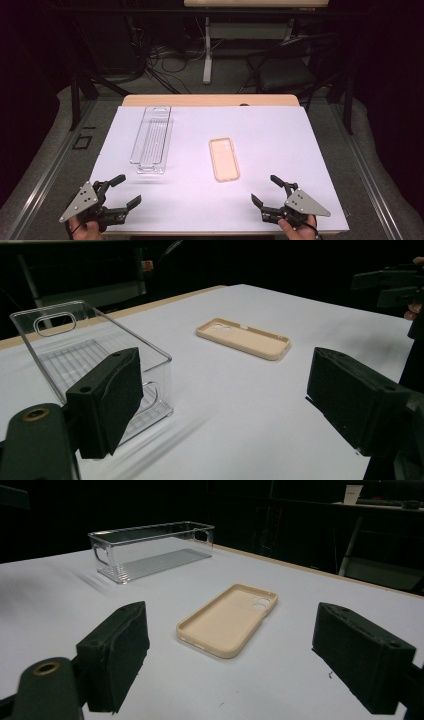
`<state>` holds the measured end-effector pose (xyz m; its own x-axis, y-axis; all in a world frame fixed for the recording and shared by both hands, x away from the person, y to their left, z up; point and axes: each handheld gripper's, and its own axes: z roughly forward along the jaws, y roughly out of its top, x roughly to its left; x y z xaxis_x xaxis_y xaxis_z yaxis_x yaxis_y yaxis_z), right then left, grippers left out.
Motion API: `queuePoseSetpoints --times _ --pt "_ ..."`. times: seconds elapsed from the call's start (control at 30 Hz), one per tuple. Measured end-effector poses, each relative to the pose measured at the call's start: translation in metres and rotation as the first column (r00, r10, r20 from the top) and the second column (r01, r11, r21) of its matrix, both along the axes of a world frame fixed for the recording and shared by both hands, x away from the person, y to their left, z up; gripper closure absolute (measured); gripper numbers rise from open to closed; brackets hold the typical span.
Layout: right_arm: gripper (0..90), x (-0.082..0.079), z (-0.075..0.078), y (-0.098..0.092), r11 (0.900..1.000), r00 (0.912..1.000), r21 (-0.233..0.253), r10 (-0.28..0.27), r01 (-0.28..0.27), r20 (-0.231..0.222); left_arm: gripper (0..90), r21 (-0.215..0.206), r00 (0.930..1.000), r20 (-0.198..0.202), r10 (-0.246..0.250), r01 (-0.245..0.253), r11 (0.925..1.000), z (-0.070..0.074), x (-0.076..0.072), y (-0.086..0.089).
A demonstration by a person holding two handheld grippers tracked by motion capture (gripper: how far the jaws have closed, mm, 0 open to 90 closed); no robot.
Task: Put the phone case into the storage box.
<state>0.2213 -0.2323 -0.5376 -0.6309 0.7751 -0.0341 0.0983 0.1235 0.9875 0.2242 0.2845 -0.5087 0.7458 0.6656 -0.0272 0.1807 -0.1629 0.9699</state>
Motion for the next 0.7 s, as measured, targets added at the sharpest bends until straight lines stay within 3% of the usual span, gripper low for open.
queuePoseSetpoints --times 0.37,0.6,0.7 --pt "14.8 -0.001 0.0006 0.0043 0.999 0.9997 -0.042 -0.015 0.014 -0.017 14.7 -0.009 0.9996 -0.028 0.009 -0.01 0.9999 -0.0016 0.0019 0.0015" --pt "14.7 -0.0011 -0.0011 0.0062 0.997 0.9963 -0.081 -0.012 0.005 -0.086 14.6 0.028 0.9979 -0.063 0.016 -0.014 0.9995 -0.0034 0.0031 -0.0014" --pt "14.7 -0.0009 -0.0008 0.0072 0.997 0.9931 -0.083 0.003 -0.012 -0.117 14.6 0.059 0.9937 -0.105 0.038 -0.032 0.9978 -0.0055 0.0062 -0.0017"
